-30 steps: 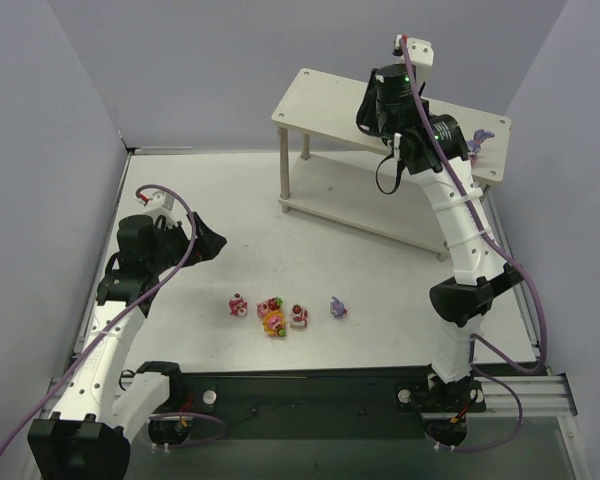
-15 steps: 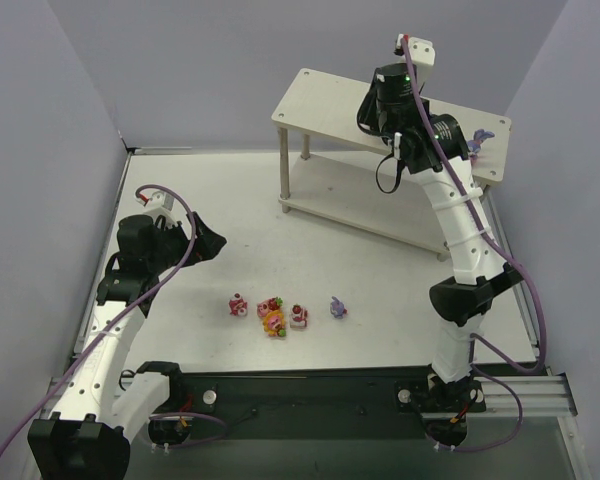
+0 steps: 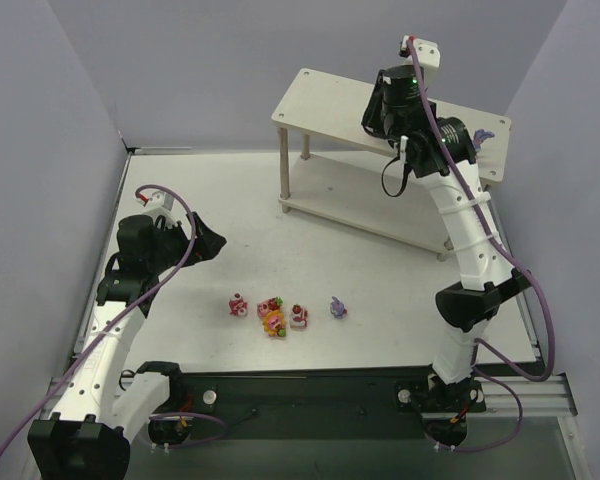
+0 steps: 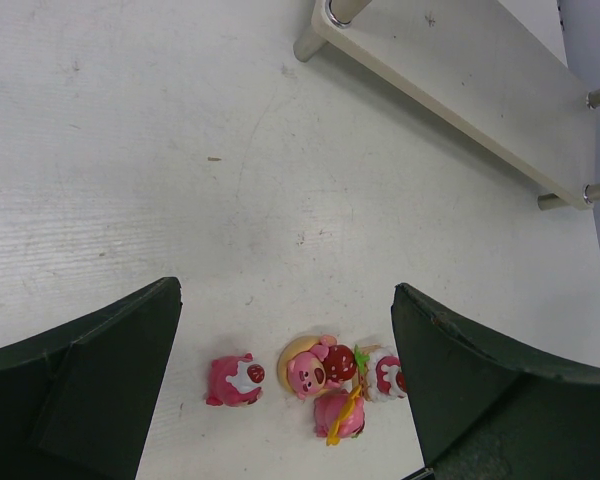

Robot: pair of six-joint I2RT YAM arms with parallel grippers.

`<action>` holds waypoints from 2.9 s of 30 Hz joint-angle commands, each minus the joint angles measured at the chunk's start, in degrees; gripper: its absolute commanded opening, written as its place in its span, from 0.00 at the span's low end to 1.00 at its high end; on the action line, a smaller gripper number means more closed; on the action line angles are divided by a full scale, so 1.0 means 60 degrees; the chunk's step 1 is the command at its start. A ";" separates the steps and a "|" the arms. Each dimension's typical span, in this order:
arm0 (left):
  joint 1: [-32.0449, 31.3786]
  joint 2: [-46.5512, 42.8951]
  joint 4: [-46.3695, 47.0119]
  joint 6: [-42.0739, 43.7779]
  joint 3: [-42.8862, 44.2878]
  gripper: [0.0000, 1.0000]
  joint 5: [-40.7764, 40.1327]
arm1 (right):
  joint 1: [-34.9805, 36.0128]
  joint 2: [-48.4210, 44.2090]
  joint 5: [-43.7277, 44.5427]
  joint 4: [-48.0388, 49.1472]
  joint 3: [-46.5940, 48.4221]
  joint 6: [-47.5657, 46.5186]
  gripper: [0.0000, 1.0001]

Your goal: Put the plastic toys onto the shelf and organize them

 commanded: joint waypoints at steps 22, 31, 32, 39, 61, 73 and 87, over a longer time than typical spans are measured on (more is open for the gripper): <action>0.0068 -0.0209 0.0075 -0.0018 0.0009 0.96 -0.0136 | 0.0062 -0.0147 -0.0114 -0.0094 0.0155 0.0354 0.22; 0.0068 -0.0224 0.0060 -0.0003 0.0009 0.96 -0.0136 | 0.0062 0.0131 0.0047 -0.0182 0.0331 0.0252 0.38; 0.0068 -0.0224 0.0060 -0.0003 0.0009 0.96 -0.0121 | 0.0077 0.0146 0.0047 -0.0167 0.0345 0.0237 0.40; 0.0068 -0.0238 0.0046 -0.0018 -0.0006 0.96 -0.0136 | 0.0063 0.0337 0.0150 -0.0153 0.0594 0.0105 0.53; -0.0005 -0.1203 0.2001 -0.0164 -0.0560 0.96 0.1224 | 0.0063 0.0103 -0.0509 -0.0109 0.0668 0.0134 0.00; -0.6543 -0.0680 0.4468 0.1765 0.0681 0.92 -0.2826 | 0.0326 -0.1801 -0.1431 -0.0738 -0.0810 0.0720 0.00; -0.9731 0.2690 0.9444 0.5811 0.1151 0.84 -0.6376 | 0.1292 -0.3838 -0.2340 -0.1119 -0.4942 0.2433 0.00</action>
